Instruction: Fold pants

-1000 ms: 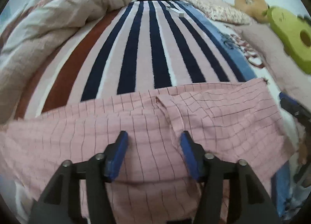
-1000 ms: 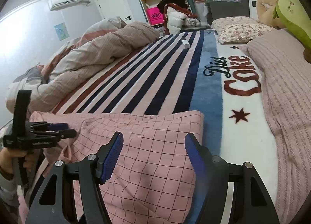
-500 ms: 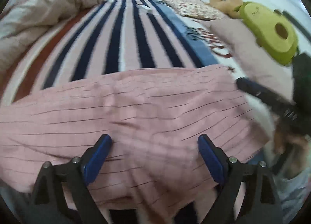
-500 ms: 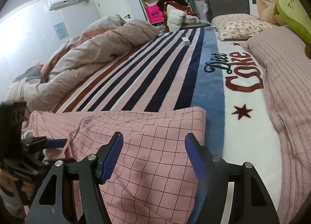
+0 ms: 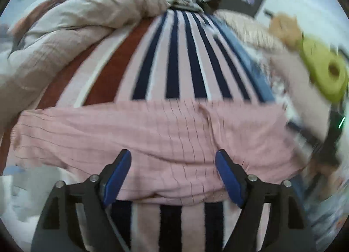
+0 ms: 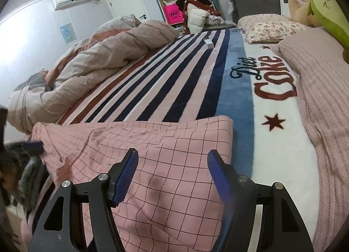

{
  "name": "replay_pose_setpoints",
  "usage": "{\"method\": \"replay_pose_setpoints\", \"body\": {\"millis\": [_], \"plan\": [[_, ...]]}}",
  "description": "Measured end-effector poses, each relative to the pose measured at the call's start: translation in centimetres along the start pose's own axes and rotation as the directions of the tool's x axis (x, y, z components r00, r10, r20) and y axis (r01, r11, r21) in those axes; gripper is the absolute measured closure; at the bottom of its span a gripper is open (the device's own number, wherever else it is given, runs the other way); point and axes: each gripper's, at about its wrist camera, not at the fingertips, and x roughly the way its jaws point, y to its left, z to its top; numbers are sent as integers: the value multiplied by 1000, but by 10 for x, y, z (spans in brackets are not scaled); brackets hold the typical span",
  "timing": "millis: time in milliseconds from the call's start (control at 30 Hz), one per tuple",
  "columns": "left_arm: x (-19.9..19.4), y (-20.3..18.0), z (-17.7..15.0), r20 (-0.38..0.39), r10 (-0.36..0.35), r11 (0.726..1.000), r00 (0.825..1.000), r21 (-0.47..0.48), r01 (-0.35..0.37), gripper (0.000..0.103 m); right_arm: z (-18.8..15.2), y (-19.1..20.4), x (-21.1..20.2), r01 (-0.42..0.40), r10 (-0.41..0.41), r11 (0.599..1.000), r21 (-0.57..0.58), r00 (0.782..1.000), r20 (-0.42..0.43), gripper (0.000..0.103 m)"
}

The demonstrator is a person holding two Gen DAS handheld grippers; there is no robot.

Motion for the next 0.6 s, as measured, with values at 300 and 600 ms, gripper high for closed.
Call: {"method": "replay_pose_setpoints", "body": {"millis": [300,600], "plan": [[37,-53,-24,-82,-147,986,986,61,152,14,-4,4,8,5,-6,1000,-7,1000,-18,41],[77,-86,-45,-147,-177,976,973,97,193,89,-4,2,7,0,0,1000,3,1000,-17,41]]}}
